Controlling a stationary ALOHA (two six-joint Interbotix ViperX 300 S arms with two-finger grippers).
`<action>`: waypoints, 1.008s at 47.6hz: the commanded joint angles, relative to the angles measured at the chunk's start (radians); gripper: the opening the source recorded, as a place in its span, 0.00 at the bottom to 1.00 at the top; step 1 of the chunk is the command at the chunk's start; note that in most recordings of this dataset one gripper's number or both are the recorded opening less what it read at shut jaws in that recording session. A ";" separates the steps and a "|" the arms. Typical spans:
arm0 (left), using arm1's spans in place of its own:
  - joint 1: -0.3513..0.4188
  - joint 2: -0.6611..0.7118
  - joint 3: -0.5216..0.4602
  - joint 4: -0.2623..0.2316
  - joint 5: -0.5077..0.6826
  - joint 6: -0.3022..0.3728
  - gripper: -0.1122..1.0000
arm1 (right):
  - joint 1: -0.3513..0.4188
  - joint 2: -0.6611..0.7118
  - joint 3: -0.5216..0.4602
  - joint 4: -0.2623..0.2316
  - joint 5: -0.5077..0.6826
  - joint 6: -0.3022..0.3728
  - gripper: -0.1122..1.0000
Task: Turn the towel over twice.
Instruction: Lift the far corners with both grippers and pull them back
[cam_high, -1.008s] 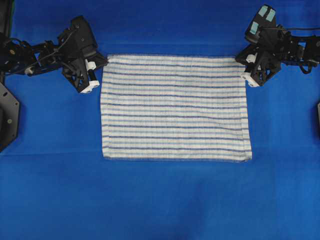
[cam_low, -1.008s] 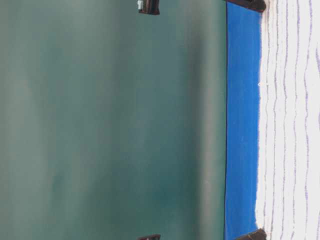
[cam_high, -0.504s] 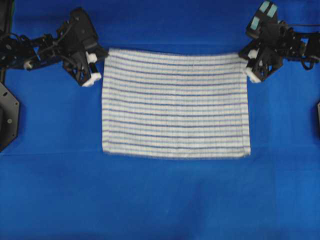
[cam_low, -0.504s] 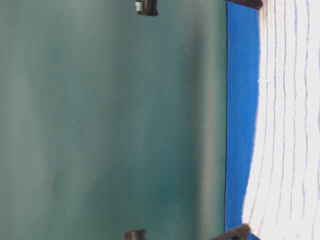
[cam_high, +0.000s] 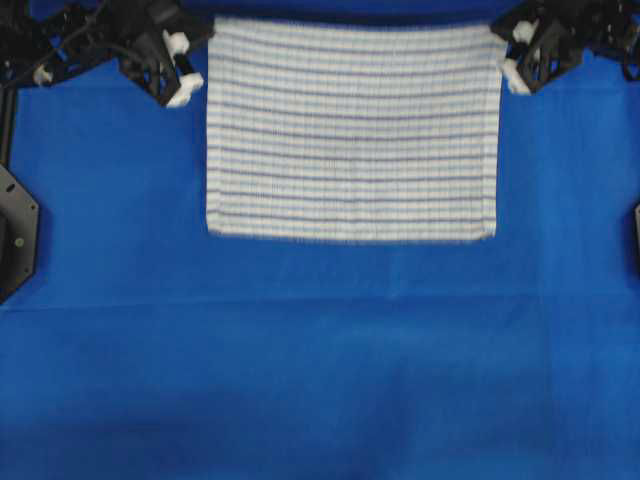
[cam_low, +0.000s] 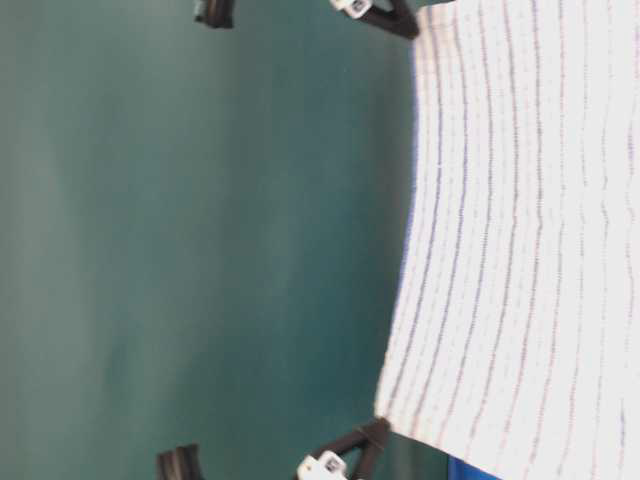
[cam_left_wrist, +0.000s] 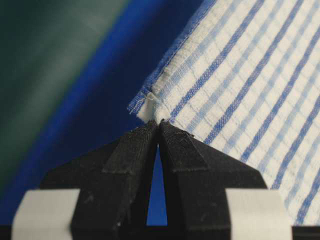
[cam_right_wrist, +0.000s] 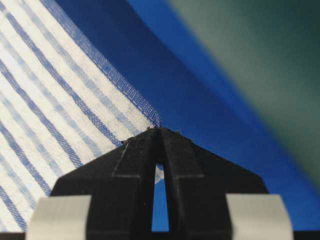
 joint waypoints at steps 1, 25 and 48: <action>0.023 -0.021 -0.048 -0.002 -0.006 0.009 0.12 | -0.018 -0.021 -0.060 -0.002 0.020 -0.018 0.15; 0.091 -0.046 -0.124 0.000 0.000 0.014 0.12 | -0.051 -0.055 -0.233 -0.002 0.155 -0.092 0.15; 0.009 -0.281 -0.103 -0.002 0.017 0.014 0.12 | 0.026 -0.341 -0.219 -0.002 0.281 -0.101 0.15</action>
